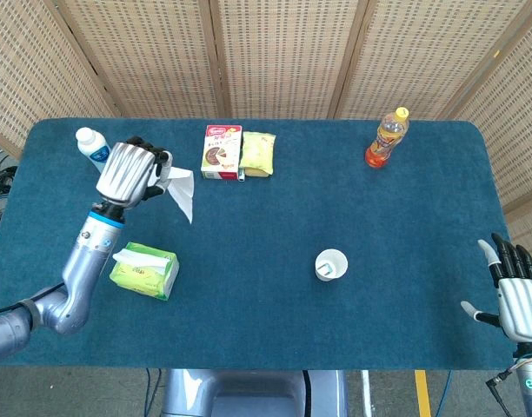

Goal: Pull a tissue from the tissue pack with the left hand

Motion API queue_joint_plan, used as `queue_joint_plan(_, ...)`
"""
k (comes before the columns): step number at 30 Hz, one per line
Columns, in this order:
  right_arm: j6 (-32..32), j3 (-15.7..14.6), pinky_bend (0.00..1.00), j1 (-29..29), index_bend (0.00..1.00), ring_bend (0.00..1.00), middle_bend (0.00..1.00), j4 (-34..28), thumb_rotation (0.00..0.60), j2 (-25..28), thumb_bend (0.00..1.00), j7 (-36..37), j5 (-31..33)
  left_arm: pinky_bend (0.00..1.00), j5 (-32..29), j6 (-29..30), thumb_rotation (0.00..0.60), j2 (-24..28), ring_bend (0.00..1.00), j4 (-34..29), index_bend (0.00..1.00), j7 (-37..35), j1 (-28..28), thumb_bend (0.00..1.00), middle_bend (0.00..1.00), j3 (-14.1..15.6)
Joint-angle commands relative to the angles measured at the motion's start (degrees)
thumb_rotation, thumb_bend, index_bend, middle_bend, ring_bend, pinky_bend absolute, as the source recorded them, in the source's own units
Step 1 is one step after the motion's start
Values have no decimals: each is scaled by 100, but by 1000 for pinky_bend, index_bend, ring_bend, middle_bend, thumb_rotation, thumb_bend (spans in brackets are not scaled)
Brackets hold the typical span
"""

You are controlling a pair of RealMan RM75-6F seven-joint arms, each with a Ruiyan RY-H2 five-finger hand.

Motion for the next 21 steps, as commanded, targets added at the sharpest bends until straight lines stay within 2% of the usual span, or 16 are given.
queue_joint_plan(1, -30, 5, 0, 8, 0, 0, 0, 5, 600, 17, 0, 54, 21, 473, -82, -271, 600, -492, 658, 429, 763, 69, -208, 469, 721, 267)
queue_joint_plan(6, -43, -21, 0, 7, 0, 0, 0, -12, 600, 64, 0, 174, -20, 477, -245, -640, 600, -1168, 658, 1048, 763, 16, -355, 460, 721, 542)
queue_joint_plan(9, -92, -20, 0, 24, 0, 0, 0, 12, 600, 67, 0, 210, 3, 480, -482, -958, 600, -1312, 658, 1057, 763, 138, -397, 445, 718, 654)
queue_joint_plan(10, -121, -22, 0, 34, 0, 0, 0, 21, 600, 66, 0, 218, 15, 479, -617, -1083, 600, -1315, 658, 987, 762, 242, -404, 428, 709, 684)
queue_joint_plan(12, -138, -20, 0, 43, 0, 0, 0, 23, 600, 68, 0, 224, 23, 477, -896, -1324, 600, -1249, 616, 809, 705, 443, -418, 333, 615, 727)
queue_joint_plan(13, -140, -20, 0, 46, 0, 0, 0, 19, 600, 70, 0, 220, 21, 477, -1114, -1506, 600, -1173, 564, 660, 647, 577, -433, 257, 530, 756)
queue_joint_plan(14, -132, -23, 0, 45, 0, 0, 0, 11, 600, 71, 0, 211, 10, 477, -1451, -1772, 600, -1047, 462, 436, 542, 754, -469, 150, 395, 796)
queue_joint_plan(15, -124, -27, 0, 43, 0, 0, 0, 5, 600, 69, 0, 202, 1, 462, -1727, -1971, 600, -941, 374, 258, 451, 871, -508, 92, 288, 827)
queue_joint_plan(16, -116, -35, 0, 39, 0, 0, 0, -1, 600, 64, 0, 188, -7, 385, -2023, -2158, 600, -830, 222, 80, 282, 978, -555, 26, 146, 861)
queue_joint_plan(17, -104, -45, 0, 34, 0, 0, 0, -7, 600, 55, 0, 164, -22, 276, -2428, -2353, 600, -688, 97, -147, 132, 1110, -636, 0, 46, 906)
queue_joint_plan(19, -91, -58, 0, 33, 0, 0, 0, -16, 600, 43, 0, 126, -46, 88, -2889, -2424, 600, -516, 1, -463, 4, 1240, -748, 0, 0, 934)
queue_joint_plan(21, -78, -76, 0, 29, 0, 0, 0, -27, 600, 30, 0, 75, -71, 16, -2963, -2219, 600, -360, 0, -828, 0, 1215, -749, 0, 0, 882)
